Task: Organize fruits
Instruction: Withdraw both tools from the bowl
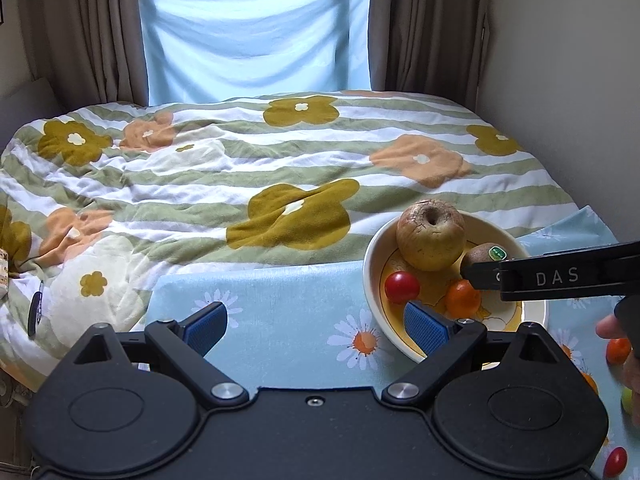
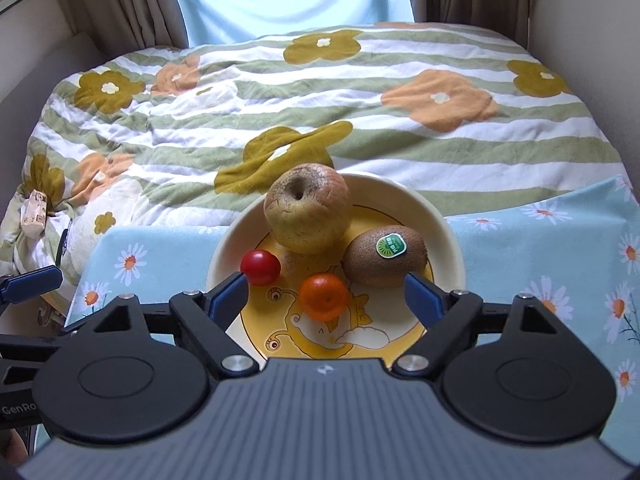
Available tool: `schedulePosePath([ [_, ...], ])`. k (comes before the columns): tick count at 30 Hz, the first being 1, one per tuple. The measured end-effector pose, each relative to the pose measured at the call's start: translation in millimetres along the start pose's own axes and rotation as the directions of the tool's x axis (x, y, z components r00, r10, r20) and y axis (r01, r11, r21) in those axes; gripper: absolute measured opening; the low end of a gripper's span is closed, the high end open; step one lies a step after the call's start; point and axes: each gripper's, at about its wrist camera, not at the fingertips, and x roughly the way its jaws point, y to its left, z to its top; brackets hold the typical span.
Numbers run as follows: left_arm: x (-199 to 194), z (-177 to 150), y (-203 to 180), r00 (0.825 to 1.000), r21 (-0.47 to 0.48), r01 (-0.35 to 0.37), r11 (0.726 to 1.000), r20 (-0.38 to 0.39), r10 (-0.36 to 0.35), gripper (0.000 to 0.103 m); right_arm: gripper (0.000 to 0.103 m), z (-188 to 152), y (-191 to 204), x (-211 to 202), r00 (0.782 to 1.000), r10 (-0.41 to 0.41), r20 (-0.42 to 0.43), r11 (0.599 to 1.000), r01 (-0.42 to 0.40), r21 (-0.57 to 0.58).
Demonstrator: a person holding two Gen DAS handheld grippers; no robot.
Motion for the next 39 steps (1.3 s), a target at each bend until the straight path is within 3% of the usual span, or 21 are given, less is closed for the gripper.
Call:
schedulePosePath([
  [12,-67.9,-17.2,-18.3,0.993,-0.021,-0.041,0.999,0.109,0.043,0.097,0.100,-28.1,-13.3,-76.1,0.995,0.014,0.095,1.000,-0.015,0.007],
  [25,-131.8,-64.8,-49.2,0.974,-0.042,-0.089,0.995,0.205,0.096,0.097,0.100,-95.5,-34.8,-144.8,0.990,-0.007,0.144,1.000,0.010,-0.020],
  [39,-115.7,-120.8,-59.3,0.980,-0.019,-0.118,0.993,0.162,0.119,0.097,0.099,-178.6,-70.3,-135.1,0.991,-0.105,0.082,0.994,0.102,0.036],
])
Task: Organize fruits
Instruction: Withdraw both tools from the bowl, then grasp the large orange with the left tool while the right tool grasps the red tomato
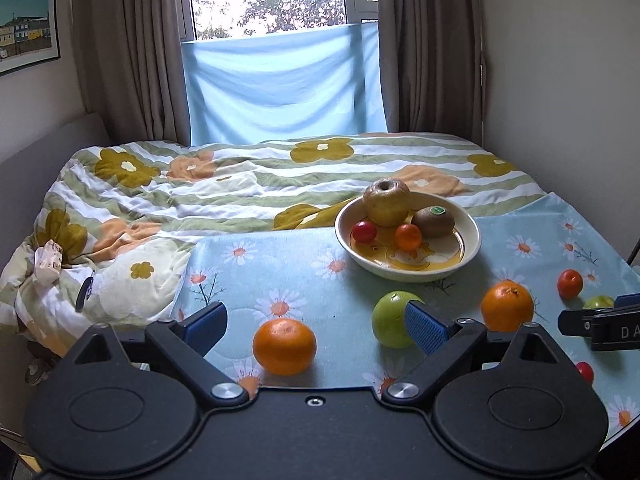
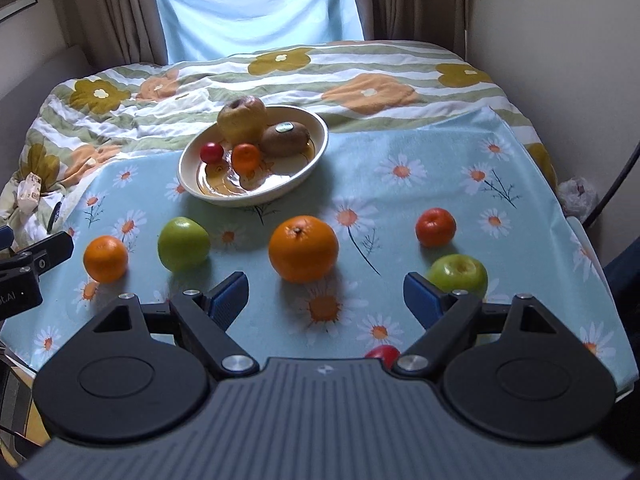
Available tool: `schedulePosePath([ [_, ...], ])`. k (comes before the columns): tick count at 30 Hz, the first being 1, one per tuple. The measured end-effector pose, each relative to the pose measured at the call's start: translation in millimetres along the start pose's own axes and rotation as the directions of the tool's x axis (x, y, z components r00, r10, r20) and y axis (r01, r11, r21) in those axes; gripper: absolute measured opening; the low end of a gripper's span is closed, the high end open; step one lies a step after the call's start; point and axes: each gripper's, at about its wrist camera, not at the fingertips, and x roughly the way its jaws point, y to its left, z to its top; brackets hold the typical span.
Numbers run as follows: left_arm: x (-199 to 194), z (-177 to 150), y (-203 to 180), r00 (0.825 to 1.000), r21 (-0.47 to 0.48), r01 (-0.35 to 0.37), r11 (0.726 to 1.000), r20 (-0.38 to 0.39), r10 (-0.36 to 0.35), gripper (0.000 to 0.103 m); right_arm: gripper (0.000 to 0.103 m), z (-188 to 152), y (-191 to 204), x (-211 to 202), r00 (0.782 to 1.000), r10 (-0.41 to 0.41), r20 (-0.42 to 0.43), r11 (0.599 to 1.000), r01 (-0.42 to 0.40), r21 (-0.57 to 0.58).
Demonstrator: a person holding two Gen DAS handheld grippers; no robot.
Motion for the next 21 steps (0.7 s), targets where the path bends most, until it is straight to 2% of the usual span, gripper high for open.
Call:
schedulePosePath([
  [10,47.3,-20.3,17.7,0.996,-0.022,-0.010,1.000,-0.085,0.008,0.097,0.097,-37.7,-9.0,21.8,0.995,-0.095,-0.026,0.993,0.096,0.061],
  [17,77.6,-15.8,29.6,0.991,-0.045,-0.004,0.999,-0.130,-0.002,0.097,0.097,-45.0,-8.5,35.9,0.990,-0.129,-0.062,0.989,0.133,0.071],
  [20,89.6,-14.4,30.1,0.987,-0.040,0.007,0.999,-0.161,-0.013,0.092,0.095,-43.4,-8.8,41.2,0.988,-0.131,-0.078,0.987,0.137,0.080],
  [21,92.1,-14.2,29.9,0.986,-0.037,0.012,0.999,-0.167,-0.018,0.091,0.092,-43.0,-8.5,43.4,0.987,-0.137,-0.082,0.986,0.143,0.081],
])
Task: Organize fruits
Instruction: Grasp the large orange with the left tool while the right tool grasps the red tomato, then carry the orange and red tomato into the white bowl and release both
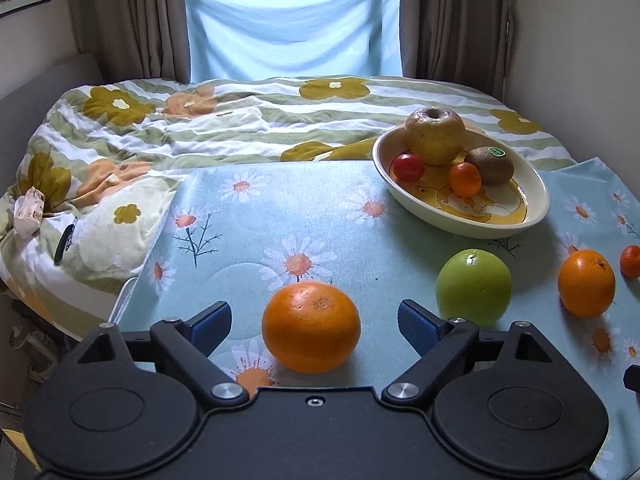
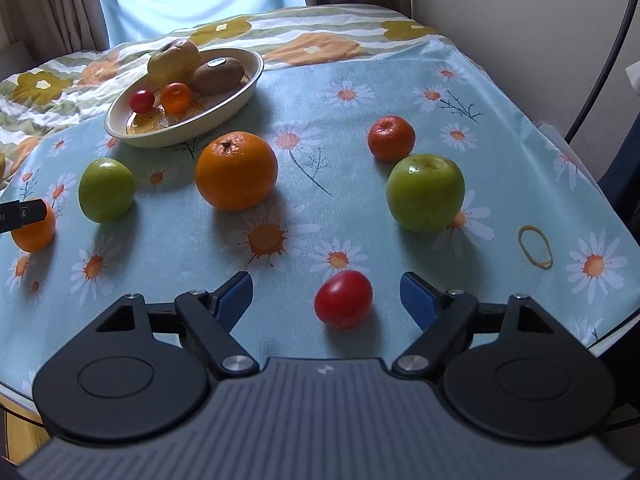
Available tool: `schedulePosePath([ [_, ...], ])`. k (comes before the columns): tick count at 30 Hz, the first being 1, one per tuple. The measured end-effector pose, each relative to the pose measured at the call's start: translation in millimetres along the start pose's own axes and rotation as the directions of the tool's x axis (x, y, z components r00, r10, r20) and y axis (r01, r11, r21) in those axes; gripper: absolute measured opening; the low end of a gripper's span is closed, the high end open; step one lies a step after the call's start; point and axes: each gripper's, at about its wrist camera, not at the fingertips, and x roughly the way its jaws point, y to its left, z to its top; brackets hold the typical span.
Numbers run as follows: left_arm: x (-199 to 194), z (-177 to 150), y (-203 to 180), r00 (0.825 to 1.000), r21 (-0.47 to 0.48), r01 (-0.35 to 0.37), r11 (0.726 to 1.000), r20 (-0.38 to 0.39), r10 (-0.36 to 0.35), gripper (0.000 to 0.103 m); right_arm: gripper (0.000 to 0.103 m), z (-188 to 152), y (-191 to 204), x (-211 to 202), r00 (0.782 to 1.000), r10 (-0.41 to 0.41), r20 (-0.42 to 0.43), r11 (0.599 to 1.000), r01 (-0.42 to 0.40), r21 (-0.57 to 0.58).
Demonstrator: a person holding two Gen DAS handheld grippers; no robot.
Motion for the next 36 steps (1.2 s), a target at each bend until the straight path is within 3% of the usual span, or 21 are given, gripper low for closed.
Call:
schedulePosePath([
  [10,19.6,-1.5,-2.1,0.998,0.023,0.003,1.000,-0.055,-0.002,0.075,0.081,-0.4,-2.1,7.6,1.000,-0.022,-0.014,1.000,0.022,0.016],
  [12,21.4,-2.8,-1.6,0.998,0.026,-0.012,1.000,-0.064,0.013,0.064,0.080,-0.3,-2.6,8.3,1.000,-0.026,-0.016,0.999,0.026,0.019],
  [26,17.6,-6.5,-1.9,0.998,0.043,-0.001,0.999,-0.065,0.004,0.063,0.070,-3.5,-2.8,7.6,0.999,-0.043,-0.020,0.999,0.043,0.021],
  [29,15.2,-8.3,-2.5,0.998,0.045,0.001,0.999,-0.067,0.002,0.063,0.064,-3.8,-2.8,6.6,0.999,-0.047,-0.015,0.999,0.048,0.021],
  [31,13.1,-10.2,-3.4,0.998,0.042,0.000,0.999,-0.066,0.003,0.063,0.050,-3.6,-1.9,6.6,0.998,-0.053,-0.015,0.998,0.053,0.014],
  [36,5.1,-11.7,-3.8,0.999,0.030,-0.006,1.000,-0.052,0.008,0.063,0.046,-1.2,-0.5,1.4,0.999,-0.049,0.004,0.999,0.049,0.003],
])
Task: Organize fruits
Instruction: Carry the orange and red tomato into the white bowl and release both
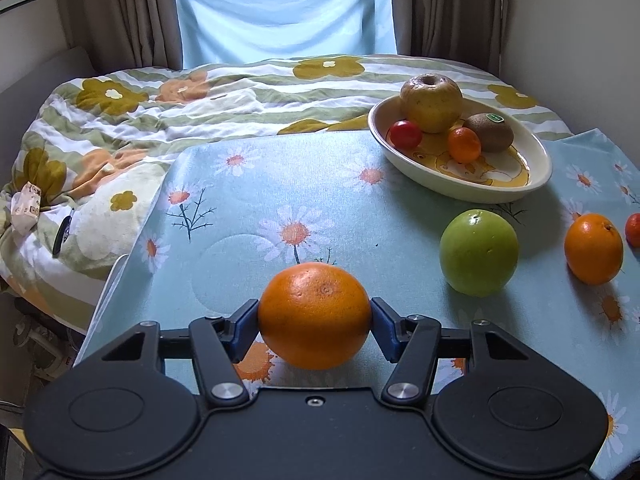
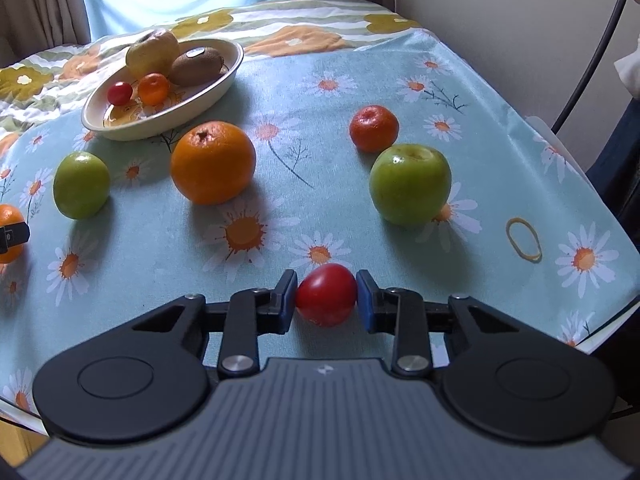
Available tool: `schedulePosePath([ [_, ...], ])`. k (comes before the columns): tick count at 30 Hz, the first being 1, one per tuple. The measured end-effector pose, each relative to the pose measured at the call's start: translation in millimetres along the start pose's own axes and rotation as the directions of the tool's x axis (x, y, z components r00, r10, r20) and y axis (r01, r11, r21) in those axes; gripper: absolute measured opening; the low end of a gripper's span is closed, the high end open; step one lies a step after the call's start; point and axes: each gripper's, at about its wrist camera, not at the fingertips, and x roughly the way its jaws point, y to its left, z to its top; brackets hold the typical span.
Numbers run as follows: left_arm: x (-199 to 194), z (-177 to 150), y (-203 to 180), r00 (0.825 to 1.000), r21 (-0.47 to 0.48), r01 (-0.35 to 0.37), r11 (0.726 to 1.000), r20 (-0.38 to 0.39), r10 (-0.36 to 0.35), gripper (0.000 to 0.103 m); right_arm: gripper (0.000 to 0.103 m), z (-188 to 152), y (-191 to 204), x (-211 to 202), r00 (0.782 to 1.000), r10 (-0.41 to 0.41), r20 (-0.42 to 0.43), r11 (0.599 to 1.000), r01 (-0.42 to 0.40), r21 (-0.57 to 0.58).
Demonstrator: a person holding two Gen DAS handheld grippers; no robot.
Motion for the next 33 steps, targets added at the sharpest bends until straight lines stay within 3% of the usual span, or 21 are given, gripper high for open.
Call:
schedulePosePath([
  [7,-24.3,6.5,-4.0,1.000,-0.037,0.029,0.999,0.008,-0.029,0.063,0.046,11.9,0.1,-14.6,0.999,0.040,0.028,0.999,-0.040,-0.002],
  [17,-75.9,20.8,-28.2,0.997,-0.016,0.046,0.999,0.064,-0.045,0.063,0.046,41.3,-2.8,-47.1,0.989,0.116,0.094,0.993,-0.113,-0.036],
  [23,-103.0,35.6,-43.8,0.991,-0.031,0.076,0.997,0.116,-0.072,0.063,0.046,65.1,-2.8,-58.3,0.983,0.165,0.074,0.984,-0.160,-0.074],
  [33,-110.3,70.2,-64.4,0.977,-0.012,0.114,0.993,0.181,-0.110,0.063,0.046,115.2,6.3,-63.1,0.968,0.234,0.088,0.964,-0.220,-0.150],
])
